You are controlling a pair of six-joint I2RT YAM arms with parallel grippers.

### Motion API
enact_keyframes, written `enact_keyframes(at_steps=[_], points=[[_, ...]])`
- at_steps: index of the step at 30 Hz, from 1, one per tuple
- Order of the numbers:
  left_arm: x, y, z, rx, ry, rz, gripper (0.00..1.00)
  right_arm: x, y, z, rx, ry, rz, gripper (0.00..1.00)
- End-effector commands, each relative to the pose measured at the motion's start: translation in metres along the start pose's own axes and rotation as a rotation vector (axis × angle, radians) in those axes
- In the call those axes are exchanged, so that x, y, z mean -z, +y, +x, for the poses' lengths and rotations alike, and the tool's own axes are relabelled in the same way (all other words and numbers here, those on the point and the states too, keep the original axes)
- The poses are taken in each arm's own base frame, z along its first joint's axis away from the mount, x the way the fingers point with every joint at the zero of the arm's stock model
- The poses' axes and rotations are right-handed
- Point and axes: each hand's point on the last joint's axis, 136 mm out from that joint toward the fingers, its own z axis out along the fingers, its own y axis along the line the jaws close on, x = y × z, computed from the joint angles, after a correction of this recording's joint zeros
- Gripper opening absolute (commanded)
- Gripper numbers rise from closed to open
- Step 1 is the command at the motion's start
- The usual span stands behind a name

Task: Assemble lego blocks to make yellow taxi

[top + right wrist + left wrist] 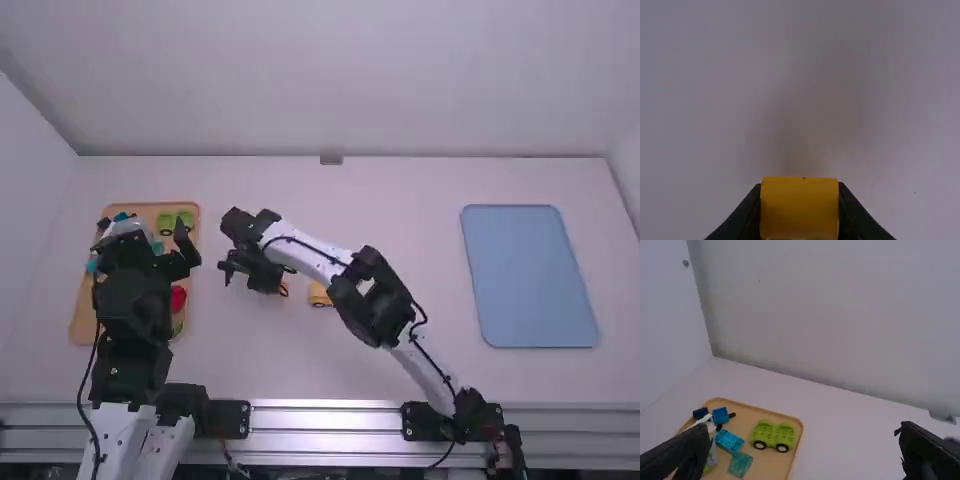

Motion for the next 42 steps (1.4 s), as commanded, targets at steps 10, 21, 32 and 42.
enact_keyframes(at_steps=[10,21,32,42], points=[[-0.001,0.001,0.008,0.006,0.007,-0.004,0.99,-0.014,-0.013,0.022,0.005,0.064,0.015,0.04],[-0.003,-0.007,0.007,0.012,-0.022,0.039,0.99,0.023,-0.035,0.01,0.021,-0.028,0.101,0.99],[-0.04,-0.053,0.027,-0.084,0.099,0.232,0.99,0.155,-0.065,0.04,-0.171,-0.282,0.18,0.99],[-0.049,-0.148,0.089,-0.472,0.326,0.858,0.99,0.171,-0.079,0.096,-0.37,-0.587,0.465,0.99]])
